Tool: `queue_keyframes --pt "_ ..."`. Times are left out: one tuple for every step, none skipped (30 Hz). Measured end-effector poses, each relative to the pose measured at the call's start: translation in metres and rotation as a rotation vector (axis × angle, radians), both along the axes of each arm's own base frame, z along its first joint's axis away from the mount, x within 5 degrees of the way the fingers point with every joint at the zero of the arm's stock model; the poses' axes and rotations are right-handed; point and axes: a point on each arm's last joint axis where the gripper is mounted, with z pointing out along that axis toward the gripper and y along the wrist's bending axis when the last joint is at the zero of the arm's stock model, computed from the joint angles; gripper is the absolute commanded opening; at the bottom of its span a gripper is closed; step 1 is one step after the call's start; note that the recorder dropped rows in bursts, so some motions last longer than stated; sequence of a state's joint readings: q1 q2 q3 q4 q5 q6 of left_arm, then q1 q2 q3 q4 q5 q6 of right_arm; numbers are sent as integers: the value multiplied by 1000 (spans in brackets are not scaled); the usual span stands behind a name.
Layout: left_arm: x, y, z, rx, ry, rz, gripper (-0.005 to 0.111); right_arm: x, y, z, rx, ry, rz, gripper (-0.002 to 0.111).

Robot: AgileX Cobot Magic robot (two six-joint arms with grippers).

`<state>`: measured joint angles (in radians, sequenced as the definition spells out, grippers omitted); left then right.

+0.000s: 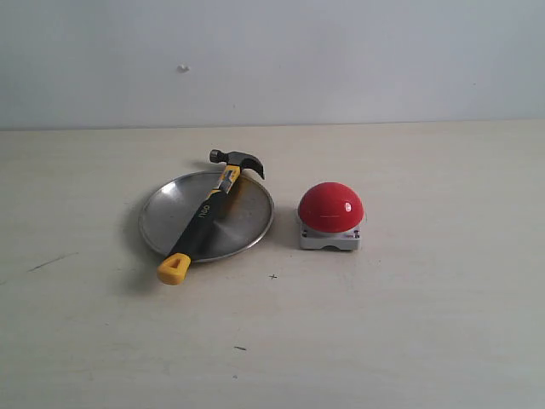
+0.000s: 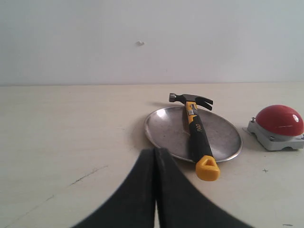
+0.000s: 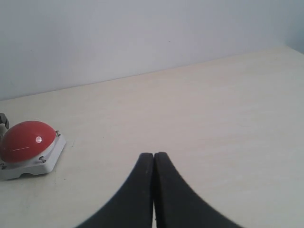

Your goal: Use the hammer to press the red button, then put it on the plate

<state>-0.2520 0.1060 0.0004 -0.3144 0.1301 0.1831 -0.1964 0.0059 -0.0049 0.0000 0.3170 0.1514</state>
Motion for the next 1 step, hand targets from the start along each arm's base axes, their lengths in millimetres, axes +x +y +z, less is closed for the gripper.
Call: queue_keyframes --pt "0 0 0 0 0 0 0 0 0 0 0 0 0 0"
